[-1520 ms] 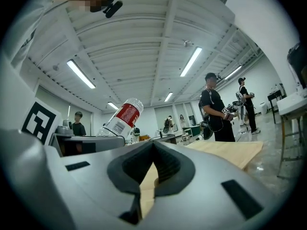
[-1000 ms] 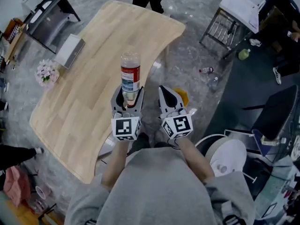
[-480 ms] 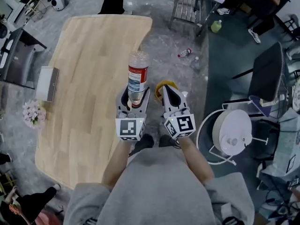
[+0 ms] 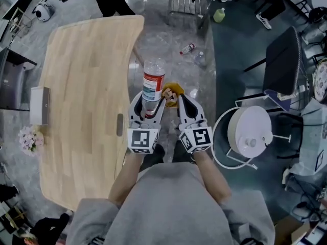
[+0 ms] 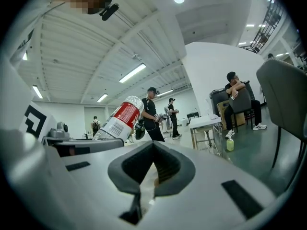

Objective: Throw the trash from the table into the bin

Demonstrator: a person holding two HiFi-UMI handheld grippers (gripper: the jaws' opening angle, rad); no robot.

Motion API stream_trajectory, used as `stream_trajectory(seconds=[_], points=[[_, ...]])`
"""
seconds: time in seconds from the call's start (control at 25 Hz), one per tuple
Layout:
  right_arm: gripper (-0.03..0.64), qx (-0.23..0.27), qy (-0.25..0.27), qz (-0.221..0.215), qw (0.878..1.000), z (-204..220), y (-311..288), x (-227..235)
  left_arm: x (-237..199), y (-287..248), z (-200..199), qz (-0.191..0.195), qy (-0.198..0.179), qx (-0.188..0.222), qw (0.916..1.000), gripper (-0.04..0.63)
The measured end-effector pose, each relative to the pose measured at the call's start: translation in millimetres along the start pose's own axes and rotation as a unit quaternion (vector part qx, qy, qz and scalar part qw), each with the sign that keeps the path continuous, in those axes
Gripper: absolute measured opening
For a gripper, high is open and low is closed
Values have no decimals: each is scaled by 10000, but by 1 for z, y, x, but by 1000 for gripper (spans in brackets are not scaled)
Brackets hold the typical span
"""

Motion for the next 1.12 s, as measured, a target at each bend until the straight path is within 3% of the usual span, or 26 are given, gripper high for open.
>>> stream_trajectory(seconds=[0.28, 0.52, 0.64, 1.12], points=[[3, -130, -57, 2, 9999, 17, 3, 67, 39, -45, 33, 39, 23, -243, 9997, 288], [3, -333, -204, -110, 9992, 54, 1, 126, 62, -82, 82, -309, 64, -309, 9990, 290], [3, -408, -299, -84, 9987, 75, -3, 149, 67, -100, 112, -303, 2, -404, 9987, 290], [3, -449, -655, 298, 9964, 181, -4, 171, 67, -119, 237, 79, -61, -752, 9971, 290]])
Point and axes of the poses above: the fingertips, and each gripper's own axes: y backward along the fingers, x to its right, z out of its underside, the point moved 5 cm from there along y, backward along the fingers, and after that the axes turned 2 degrees about x, right-handed, at the moved point
